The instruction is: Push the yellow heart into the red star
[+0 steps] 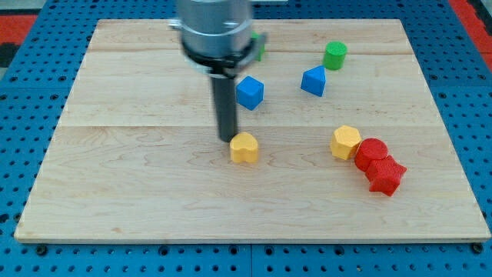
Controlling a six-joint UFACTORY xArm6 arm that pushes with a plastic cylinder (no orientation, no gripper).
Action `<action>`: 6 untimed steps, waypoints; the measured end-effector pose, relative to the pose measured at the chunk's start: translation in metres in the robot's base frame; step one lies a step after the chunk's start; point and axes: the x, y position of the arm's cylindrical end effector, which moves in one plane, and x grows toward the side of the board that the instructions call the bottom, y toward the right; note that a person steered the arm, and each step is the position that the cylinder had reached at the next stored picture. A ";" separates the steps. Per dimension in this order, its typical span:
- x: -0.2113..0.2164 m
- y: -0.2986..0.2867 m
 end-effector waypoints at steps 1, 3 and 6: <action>0.036 0.043; 0.058 -0.018; 0.007 0.024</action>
